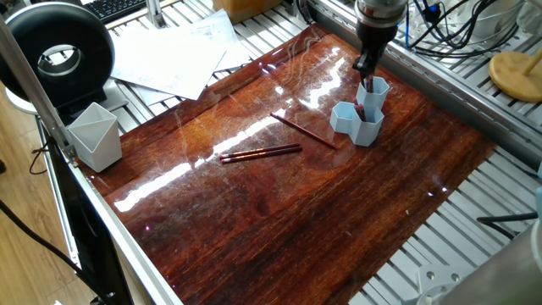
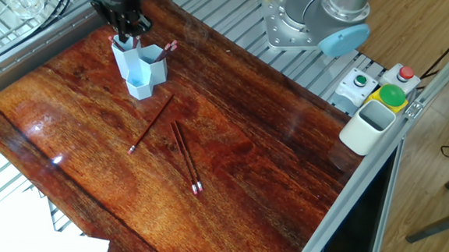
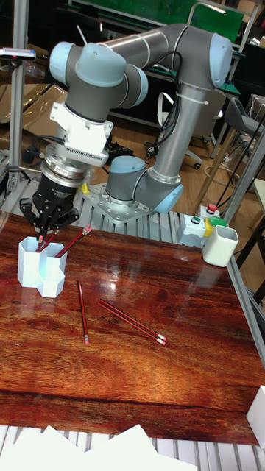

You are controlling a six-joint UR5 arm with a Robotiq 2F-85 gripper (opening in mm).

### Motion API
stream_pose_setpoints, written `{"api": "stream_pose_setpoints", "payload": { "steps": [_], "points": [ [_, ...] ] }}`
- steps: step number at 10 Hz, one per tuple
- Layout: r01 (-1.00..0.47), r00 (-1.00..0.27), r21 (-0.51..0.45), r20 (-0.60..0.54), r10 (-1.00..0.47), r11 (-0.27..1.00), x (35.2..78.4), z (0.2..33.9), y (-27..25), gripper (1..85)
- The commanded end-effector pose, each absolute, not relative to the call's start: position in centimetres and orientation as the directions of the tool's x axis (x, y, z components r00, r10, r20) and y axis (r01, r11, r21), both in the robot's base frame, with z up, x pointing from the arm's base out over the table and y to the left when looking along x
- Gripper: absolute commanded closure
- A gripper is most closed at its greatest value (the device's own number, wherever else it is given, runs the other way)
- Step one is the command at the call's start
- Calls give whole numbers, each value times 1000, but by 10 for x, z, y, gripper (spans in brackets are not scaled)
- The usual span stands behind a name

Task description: Put the pen into the pen holder

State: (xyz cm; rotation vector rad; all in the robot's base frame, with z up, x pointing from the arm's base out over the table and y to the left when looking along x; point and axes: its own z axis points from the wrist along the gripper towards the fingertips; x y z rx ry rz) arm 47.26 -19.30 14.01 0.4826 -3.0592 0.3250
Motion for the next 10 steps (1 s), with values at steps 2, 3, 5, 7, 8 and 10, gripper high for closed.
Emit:
{"api": "stream_pose_setpoints", "payload": {
  "steps": [2, 3, 5, 7, 8, 10],
  "points": [
    [-349, -936, -211, 122, -329, 913, 460, 143, -202, 847],
    [-349, -936, -213, 124, -329, 913, 460, 143, -202, 847],
    [-345, -937, -211, 137, -322, 914, 456, 144, -203, 847],
    [-345, -933, -232, 188, -306, 909, 445, 147, -212, 847],
    [-347, -931, -235, 204, -304, 908, 442, 148, -215, 847],
    [-355, -928, -237, 208, -309, 904, 441, 149, -216, 847]
  ]
}}
